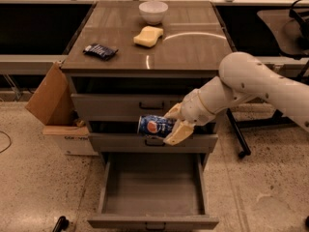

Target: Place pepsi can into bottom drawer

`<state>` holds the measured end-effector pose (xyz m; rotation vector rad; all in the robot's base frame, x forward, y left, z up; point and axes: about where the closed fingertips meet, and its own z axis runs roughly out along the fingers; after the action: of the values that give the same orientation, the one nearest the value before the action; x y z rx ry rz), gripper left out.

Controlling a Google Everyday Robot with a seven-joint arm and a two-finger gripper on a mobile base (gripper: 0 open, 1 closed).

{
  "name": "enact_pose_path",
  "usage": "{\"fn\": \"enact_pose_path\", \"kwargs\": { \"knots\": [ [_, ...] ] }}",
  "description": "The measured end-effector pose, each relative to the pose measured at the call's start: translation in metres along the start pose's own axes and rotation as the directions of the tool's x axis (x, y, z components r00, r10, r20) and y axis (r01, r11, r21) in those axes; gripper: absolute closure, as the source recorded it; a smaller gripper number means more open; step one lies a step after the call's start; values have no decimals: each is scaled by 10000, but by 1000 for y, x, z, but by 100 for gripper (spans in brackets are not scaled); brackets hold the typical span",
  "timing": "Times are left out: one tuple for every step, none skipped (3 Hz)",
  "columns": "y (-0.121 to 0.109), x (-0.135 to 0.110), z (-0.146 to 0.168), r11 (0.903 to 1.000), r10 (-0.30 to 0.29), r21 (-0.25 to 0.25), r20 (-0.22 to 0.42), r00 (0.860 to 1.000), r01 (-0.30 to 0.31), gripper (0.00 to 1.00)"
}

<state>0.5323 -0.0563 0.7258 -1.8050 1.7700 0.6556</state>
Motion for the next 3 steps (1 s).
{"fn": "enact_pose_path", "kwargs": {
  "knots": [
    [8, 38, 50, 9976, 514, -464, 150, 9986, -507, 100],
    [17, 78, 97, 9929, 950, -730, 46, 9955, -944, 100],
    [29, 109, 146, 9861, 1319, -1021, 11, 9913, -1311, 100]
  ]
}}
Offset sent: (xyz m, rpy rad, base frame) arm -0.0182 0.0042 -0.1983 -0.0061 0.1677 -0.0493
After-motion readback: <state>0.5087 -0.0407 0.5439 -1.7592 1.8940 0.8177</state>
